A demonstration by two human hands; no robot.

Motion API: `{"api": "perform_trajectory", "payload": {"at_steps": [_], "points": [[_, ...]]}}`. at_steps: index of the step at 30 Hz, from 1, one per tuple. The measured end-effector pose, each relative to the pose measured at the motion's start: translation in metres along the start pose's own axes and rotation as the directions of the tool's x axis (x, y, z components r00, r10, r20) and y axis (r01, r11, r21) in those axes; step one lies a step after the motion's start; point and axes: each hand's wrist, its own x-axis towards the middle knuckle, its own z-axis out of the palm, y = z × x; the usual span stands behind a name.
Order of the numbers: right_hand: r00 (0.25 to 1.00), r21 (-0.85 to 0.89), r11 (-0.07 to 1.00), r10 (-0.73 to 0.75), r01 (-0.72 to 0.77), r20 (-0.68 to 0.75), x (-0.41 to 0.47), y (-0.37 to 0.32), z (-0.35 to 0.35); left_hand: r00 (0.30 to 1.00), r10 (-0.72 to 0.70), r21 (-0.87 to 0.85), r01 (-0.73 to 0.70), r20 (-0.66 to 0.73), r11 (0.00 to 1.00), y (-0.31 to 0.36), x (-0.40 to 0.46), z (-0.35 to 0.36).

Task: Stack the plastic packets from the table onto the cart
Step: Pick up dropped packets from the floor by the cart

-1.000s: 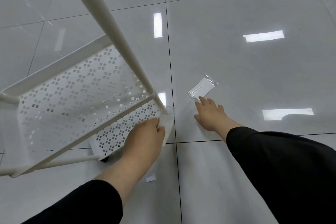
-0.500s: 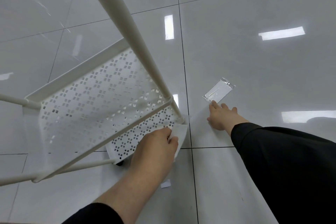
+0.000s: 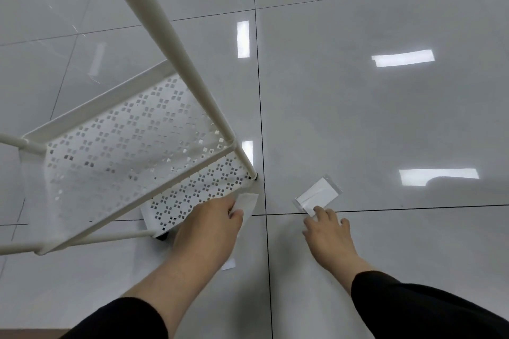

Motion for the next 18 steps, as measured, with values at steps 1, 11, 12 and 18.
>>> {"api": "perform_trajectory", "payload": {"at_steps": [1,11,12,18], "points": [[1.000,0.032,0.999,0.015,-0.015,0.006,0.001,0.004,0.001,1.000,-0.005,-0.003,0.005,-0.003,1.000,-0.001,-0.002,0.001],[0.995,-0.108,0.990,-0.094,0.095,0.014,0.069,0.028,-0.048,1.000,-0.006,-0.024,0.006,-0.001,1.000,-0.014,-0.006,0.005],[0.997,-0.105,0.991,-0.080,0.081,0.014,0.068,0.025,-0.048,1.000,-0.010,-0.028,0.010,-0.001,1.000,-0.014,-0.005,0.006],[0.994,-0.065,0.993,0.094,-0.097,-0.057,0.044,0.009,-0.022,1.000,-0.011,-0.004,0.011,0.016,1.000,-0.018,-0.005,0.008]]}}
